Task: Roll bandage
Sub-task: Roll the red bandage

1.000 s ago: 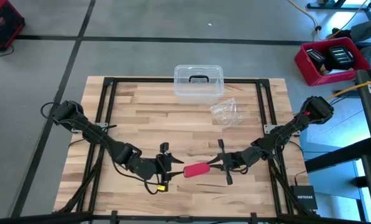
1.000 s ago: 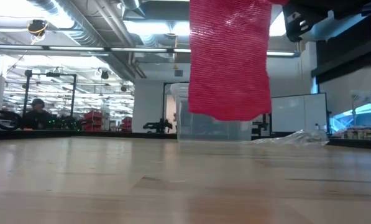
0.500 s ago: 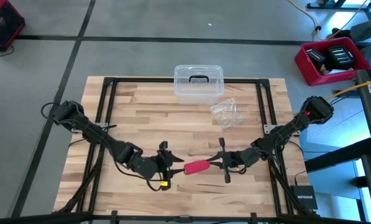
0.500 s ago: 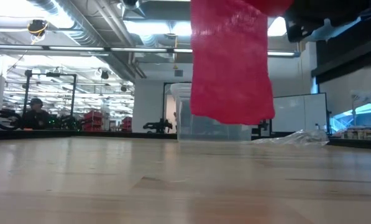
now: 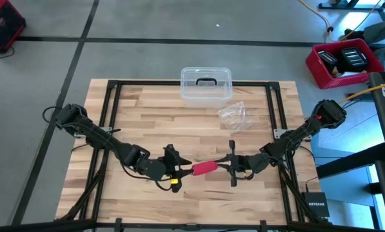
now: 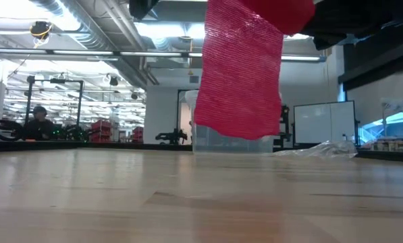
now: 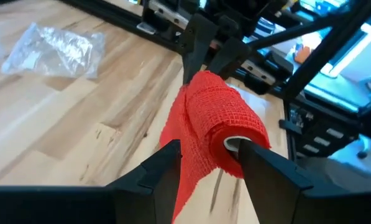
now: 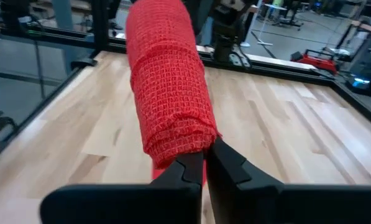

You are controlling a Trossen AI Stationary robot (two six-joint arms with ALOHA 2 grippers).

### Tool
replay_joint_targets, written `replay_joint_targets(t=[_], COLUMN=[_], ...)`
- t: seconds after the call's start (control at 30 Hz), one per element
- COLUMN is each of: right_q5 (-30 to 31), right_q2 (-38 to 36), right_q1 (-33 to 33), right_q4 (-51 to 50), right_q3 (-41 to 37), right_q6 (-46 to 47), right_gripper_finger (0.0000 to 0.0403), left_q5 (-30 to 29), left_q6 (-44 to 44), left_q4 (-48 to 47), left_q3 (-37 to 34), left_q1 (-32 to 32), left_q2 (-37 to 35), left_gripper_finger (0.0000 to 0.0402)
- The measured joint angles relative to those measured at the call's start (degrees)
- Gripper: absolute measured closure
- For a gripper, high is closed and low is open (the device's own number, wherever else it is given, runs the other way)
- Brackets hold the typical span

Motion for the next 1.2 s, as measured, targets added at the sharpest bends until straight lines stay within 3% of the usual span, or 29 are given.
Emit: replay_joint_targets(t=[0.4,0.6,0.93,1.13,1.2], right_q5=[1.8,1.3,-5.9,-19.9,-21.6], right_q2=[0.0,0.0,0.0,0.0,0.0], right_q1=[0.0,0.0,0.0,-2.4,-3.4], right_q4=[-0.2,-0.2,-5.4,-3.7,-3.7], right_q3=[0.0,0.5,3.4,3.4,3.4], right_q6=[0.0,-0.1,1.4,6.5,8.2], right_gripper_finger=[0.0394,0.0393,0.0394,0.0397,0.0396], left_q5=[2.8,0.9,-1.0,-1.4,-1.6], left_q6=[-11.3,-11.2,11.9,24.4,27.9], left_q4=[0.0,0.0,0.4,0.8,0.9], left_q3=[0.0,0.0,0.0,0.0,0.0], left_q1=[0.2,0.5,0.4,-0.6,-0.7], left_q2=[0.0,0.2,0.5,0.8,1.3], left_gripper_finger=[0.0243,0.0243,0.0243,0.0243,0.0243])
